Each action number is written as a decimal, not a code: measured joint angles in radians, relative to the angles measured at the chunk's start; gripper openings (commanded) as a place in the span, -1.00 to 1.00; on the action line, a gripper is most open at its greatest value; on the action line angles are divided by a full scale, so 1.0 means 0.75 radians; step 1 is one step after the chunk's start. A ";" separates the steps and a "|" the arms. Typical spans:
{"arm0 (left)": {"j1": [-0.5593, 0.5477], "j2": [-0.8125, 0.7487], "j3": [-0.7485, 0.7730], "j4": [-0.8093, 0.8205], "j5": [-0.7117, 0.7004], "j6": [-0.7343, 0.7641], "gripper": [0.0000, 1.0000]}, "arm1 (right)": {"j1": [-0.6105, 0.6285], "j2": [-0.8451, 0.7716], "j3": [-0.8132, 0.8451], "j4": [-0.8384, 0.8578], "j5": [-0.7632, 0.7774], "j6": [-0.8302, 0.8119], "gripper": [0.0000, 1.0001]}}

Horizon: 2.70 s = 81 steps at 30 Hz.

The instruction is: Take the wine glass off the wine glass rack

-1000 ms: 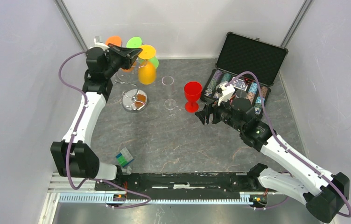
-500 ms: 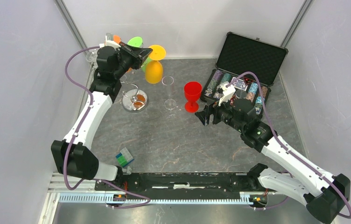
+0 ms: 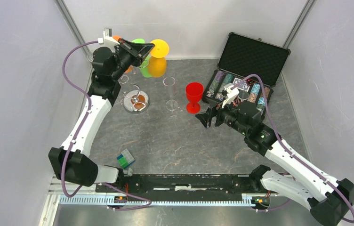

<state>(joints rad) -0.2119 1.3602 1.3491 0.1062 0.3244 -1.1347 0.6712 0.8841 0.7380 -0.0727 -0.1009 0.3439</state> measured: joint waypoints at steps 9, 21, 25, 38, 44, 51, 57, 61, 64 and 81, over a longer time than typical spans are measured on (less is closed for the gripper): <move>-0.103 -0.057 0.010 0.106 0.125 -0.154 -0.95 | 0.000 -0.070 -0.145 0.287 -0.082 0.157 0.84; -0.322 -0.322 -0.243 0.397 0.161 -0.637 -0.96 | 0.000 -0.213 -0.480 1.157 -0.023 0.567 0.86; -0.448 -0.336 -0.377 0.492 0.138 -0.814 -0.95 | 0.000 -0.186 -0.492 1.360 0.000 0.650 0.85; -0.601 -0.358 -0.504 0.653 0.051 -1.008 -0.96 | 0.001 -0.086 -0.529 1.785 -0.076 0.885 0.38; -0.602 -0.371 -0.517 0.696 0.020 -1.017 -0.96 | 0.001 -0.086 -0.545 1.884 -0.089 0.941 0.78; -0.602 -0.404 -0.518 0.741 -0.020 -1.017 -0.96 | 0.001 -0.090 -0.581 1.911 -0.089 0.986 0.76; -0.603 -0.414 -0.518 0.760 -0.033 -1.017 -0.95 | 0.001 -0.081 -0.591 1.928 -0.111 1.027 0.45; -0.620 -0.414 -0.517 0.755 -0.047 -1.015 -0.95 | 0.001 -0.032 -0.570 1.972 -0.157 1.048 0.28; -0.644 -0.406 -0.511 0.745 -0.047 -1.015 -0.96 | 0.001 0.010 -0.547 2.028 -0.187 1.072 0.12; -0.656 -0.392 -0.527 0.728 -0.080 -1.003 -0.19 | 0.005 -0.036 -0.522 2.051 -0.234 1.057 -1.00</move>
<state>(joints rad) -0.7040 1.0664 0.9539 0.6521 0.2642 -1.8866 0.6750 0.8574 0.3462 1.4654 -0.2764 1.1366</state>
